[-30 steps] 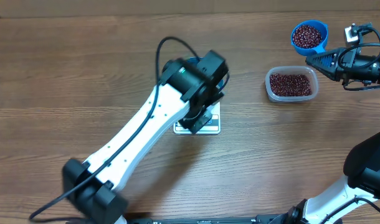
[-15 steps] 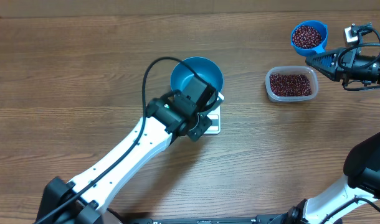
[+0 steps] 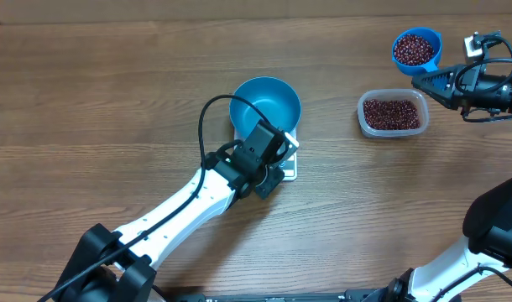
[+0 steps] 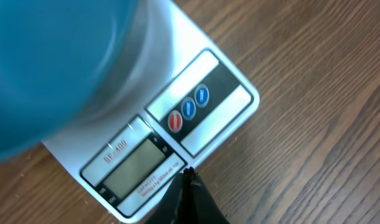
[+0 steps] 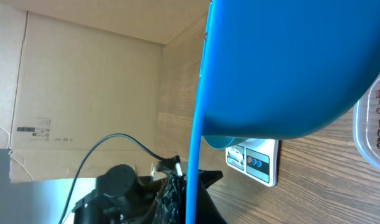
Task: Scoop item into bowl and weigh 150g on scale
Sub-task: 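Lower the left gripper to the scale's TARE button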
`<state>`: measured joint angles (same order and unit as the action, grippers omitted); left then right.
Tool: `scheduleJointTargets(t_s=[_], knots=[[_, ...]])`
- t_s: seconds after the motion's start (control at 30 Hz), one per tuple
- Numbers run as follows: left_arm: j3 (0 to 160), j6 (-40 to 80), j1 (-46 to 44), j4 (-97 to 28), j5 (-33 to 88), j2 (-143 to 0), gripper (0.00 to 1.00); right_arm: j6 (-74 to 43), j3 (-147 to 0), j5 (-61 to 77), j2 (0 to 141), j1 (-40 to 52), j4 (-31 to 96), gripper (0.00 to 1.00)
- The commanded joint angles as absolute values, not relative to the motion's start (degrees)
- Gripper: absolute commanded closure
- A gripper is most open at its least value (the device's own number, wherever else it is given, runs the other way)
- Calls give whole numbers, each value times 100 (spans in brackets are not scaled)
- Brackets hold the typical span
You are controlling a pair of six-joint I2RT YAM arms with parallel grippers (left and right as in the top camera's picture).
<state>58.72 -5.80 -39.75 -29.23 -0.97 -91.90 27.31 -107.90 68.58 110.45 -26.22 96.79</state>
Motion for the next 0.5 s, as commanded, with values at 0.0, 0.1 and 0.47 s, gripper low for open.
scheduleJointTargets(t_s=[0.0,0.1,0.47], knots=[[5732,-598,-3977,-2744,5,-9164,96,2873,-10962,6995,10812,-2637,9627,96],[5714,-596,-3977,-2637,16,-9201,96,2873,-10962,6993,10812,-2637,9616,96],[5717,-510,-3977,-2408,69,-9815,96,2873,-10962,6991,10812,-2637,9612,96]])
